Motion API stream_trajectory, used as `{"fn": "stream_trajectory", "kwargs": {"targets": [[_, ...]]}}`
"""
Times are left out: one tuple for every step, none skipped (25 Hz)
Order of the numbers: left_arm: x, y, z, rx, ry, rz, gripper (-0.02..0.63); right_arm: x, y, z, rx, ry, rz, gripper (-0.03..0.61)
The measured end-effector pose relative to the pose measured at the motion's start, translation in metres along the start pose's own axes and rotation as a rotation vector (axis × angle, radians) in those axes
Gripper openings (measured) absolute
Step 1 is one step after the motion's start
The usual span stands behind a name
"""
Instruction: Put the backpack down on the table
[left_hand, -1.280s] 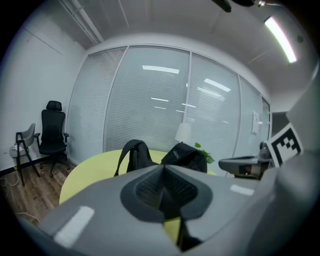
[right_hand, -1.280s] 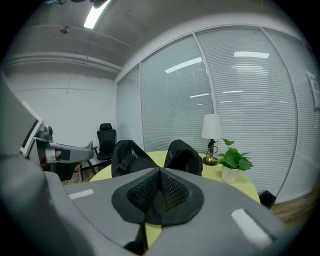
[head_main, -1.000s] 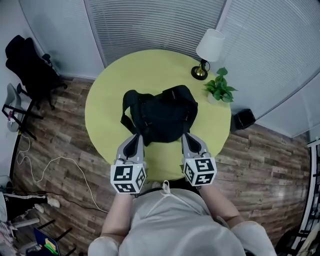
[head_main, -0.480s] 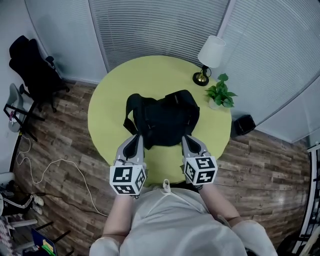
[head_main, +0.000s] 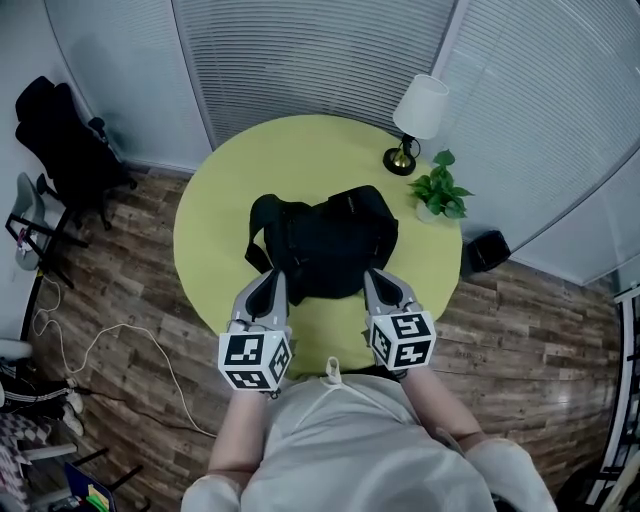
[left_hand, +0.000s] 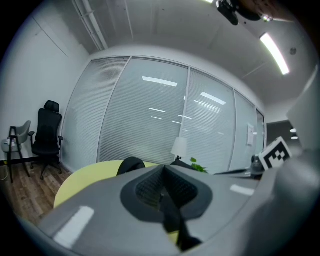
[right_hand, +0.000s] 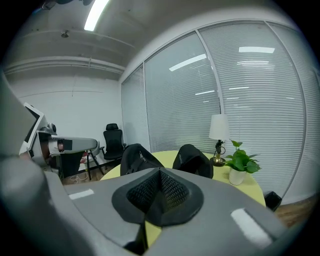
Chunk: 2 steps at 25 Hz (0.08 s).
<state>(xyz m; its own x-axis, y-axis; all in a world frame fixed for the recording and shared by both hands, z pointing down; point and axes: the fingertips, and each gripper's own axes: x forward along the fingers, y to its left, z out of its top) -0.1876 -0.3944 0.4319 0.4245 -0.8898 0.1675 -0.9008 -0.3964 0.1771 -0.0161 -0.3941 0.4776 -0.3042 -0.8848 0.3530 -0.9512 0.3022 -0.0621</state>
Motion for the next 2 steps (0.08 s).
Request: {"fn": "stream_trajectory", "kwargs": {"targets": [[0.0012, 0.0009, -0.0007, -0.001, 0.001, 0.001, 0.006, 0.0020, -0.0003, -0.0009, 0.002, 0.004, 0.003, -0.002], [0.0024, 0.0018, -0.0015, -0.001, 0.002, 0.003, 0.006, 0.0040, -0.0006, -0.0018, 0.005, 0.008, 0.006, -0.002]]}}
